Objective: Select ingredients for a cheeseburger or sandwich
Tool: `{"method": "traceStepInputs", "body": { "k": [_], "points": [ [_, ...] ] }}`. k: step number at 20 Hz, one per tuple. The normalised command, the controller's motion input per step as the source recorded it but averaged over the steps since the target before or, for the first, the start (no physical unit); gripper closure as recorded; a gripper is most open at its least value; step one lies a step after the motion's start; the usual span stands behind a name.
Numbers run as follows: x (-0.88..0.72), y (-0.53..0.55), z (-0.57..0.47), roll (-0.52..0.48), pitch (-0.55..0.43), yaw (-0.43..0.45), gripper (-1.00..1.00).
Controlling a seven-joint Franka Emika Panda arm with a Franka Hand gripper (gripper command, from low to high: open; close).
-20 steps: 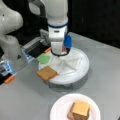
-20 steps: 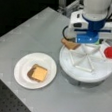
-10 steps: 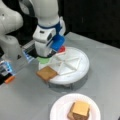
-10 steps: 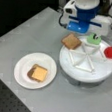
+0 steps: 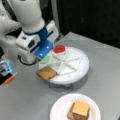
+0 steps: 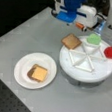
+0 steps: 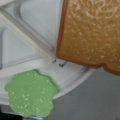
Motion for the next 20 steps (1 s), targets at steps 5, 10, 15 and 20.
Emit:
{"method": "traceStepInputs", "body": {
  "k": [5, 10, 15, 20],
  "points": [
    [-0.29, -0.14, -0.37, -0.073, -0.148, -0.066, -1.00],
    [-0.26, -0.32, -0.57, 0.161, -0.195, 0.084, -1.00],
    [-0.12, -0.37, -0.31, 0.438, -0.208, 0.105, -1.00],
    [0.09, -0.13, 0.01, 0.440, -0.109, -0.009, -1.00]
  ]
}}
